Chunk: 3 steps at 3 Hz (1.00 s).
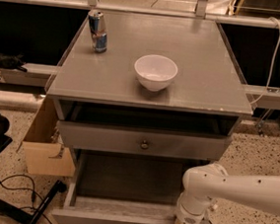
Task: Open middle drawer
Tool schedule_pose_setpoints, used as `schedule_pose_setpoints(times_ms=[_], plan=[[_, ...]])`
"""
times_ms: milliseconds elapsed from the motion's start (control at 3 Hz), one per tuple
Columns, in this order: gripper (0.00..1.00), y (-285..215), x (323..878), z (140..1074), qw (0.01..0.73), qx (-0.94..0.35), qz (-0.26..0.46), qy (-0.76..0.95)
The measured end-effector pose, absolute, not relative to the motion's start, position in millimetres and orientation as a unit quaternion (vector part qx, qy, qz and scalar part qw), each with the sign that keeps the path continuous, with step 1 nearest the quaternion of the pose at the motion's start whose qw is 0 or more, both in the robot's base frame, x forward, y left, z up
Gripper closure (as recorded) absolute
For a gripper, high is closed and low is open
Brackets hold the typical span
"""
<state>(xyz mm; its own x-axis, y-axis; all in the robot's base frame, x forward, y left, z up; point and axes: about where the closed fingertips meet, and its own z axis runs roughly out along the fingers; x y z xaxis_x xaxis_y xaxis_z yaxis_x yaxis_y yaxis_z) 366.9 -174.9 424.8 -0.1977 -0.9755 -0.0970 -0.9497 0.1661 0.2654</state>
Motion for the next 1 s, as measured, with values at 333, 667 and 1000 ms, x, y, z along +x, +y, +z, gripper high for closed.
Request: schedule_pose_setpoints(times_ms=[333,667,1000], plan=[[1.00,-175.4,369.0,425.5,0.048,0.632,-0.135,-0.762],[1.00,-175.5,367.9,427.3,0.050,0.633,-0.139,-0.760],[0.84,-175.6,368.2,427.3,0.050,0.633,-0.139,-0.760]])
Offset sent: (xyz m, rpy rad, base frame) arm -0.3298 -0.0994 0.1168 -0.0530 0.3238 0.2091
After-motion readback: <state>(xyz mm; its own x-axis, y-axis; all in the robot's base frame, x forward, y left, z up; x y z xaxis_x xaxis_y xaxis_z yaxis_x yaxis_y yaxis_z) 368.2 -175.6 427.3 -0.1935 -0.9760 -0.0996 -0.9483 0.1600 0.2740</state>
